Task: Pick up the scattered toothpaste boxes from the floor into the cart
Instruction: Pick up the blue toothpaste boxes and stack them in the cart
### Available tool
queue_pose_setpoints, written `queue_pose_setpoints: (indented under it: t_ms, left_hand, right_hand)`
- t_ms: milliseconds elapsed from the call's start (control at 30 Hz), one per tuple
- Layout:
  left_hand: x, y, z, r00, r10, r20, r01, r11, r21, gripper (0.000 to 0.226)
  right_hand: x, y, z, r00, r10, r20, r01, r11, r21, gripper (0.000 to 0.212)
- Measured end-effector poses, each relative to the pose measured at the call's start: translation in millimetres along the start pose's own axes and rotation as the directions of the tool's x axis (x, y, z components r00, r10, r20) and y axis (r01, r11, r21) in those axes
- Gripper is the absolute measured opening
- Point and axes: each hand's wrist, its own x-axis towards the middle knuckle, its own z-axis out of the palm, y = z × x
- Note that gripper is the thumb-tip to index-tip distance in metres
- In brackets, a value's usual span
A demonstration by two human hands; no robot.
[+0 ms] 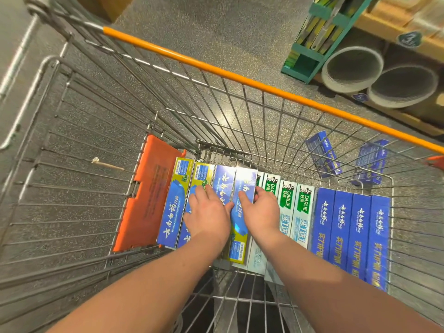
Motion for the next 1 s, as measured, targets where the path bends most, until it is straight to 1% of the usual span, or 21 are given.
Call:
queue_pose_setpoints:
  t_ms: [67, 133, 233, 333, 400, 467, 567, 633, 767, 800, 867, 900, 933, 1000]
  left_hand:
    - [1, 0, 0, 1.0, -0.008, 0.0, 0.008, 1.0, -0.014, 0.081]
    - [1, 0, 0, 1.0, -0.016, -0.007, 0.016, 1.0, -0.019, 0.08]
    - [-1, -2, -1, 1.0, -0.011, -0.019, 0.011, 1.0, -0.017, 0.077]
    - [-1, -2, -3, 1.0, -0.009, -0.011, 0.009, 1.0, -0.005, 0.075]
    - [-1, -3, -8, 1.0, 0.01, -0.013, -0.01, 1.0, 0.004, 0.072]
    - [-4, -3, -19, 0.998, 0.065, -0.023, -0.065, 0.998, 0.004, 0.068]
    - [-17, -5, -46, 0.98, 0.198, -0.006, -0.198, 0.979, -0.055, 0.064]
    - [-35, -4, -73, 0.962, 0.271, 0.01, -0.269, 0.959, -0.087, 0.069]
    - [-89, 7, -136, 0.921, 0.389, -0.022, -0.389, 0.918, -0.082, 0.082]
    - [-104, 10, -151, 0.914, 0.404, -0.033, -0.405, 0.911, -0.073, 0.089]
    - [-135, 20, -180, 0.896, 0.44, -0.06, -0.443, 0.895, -0.055, 0.113]
    - [-147, 25, -191, 0.885, 0.459, -0.076, -0.464, 0.885, -0.052, 0.118]
    - [-159, 30, -199, 0.871, 0.483, -0.09, -0.488, 0.872, -0.043, 0.115]
    - [-182, 39, -214, 0.837, 0.536, -0.111, -0.541, 0.84, -0.024, 0.099]
  right_hand:
    - [-1, 0, 2, 1.0, -0.002, -0.005, 0.002, 1.0, 0.005, 0.064]
    - [-3, 2, 5, 1.0, 0.005, -0.002, -0.005, 1.0, 0.018, 0.065]
    - [-5, 6, 8, 1.0, 0.021, 0.018, -0.022, 0.999, 0.03, 0.078]
    - [-5, 2, 0, 0.996, 0.027, 0.083, -0.026, 1.0, -0.007, 0.069]
    - [-6, -2, -11, 0.993, 0.036, 0.112, -0.028, 0.997, -0.068, 0.07]
    - [-9, -8, -29, 0.994, 0.028, 0.11, -0.012, 0.99, -0.144, 0.078]
    - [-23, -24, -70, 0.991, -0.073, 0.116, 0.094, 0.977, -0.191, 0.079]
    - [-39, -36, -104, 0.981, -0.137, 0.135, 0.168, 0.953, -0.251, 0.083]
    - [-85, -54, -182, 0.952, -0.262, 0.159, 0.303, 0.876, -0.376, 0.095]
    - [-98, -57, -200, 0.944, -0.292, 0.155, 0.33, 0.861, -0.387, 0.096]
    - [-125, -60, -233, 0.935, -0.33, 0.13, 0.354, 0.846, -0.399, 0.095]
    - [-138, -62, -248, 0.932, -0.343, 0.117, 0.36, 0.84, -0.407, 0.095]
    - [-151, -63, -262, 0.932, -0.347, 0.102, 0.358, 0.839, -0.41, 0.094]
    - [-179, -62, -287, 0.935, -0.35, 0.05, 0.34, 0.85, -0.403, 0.092]
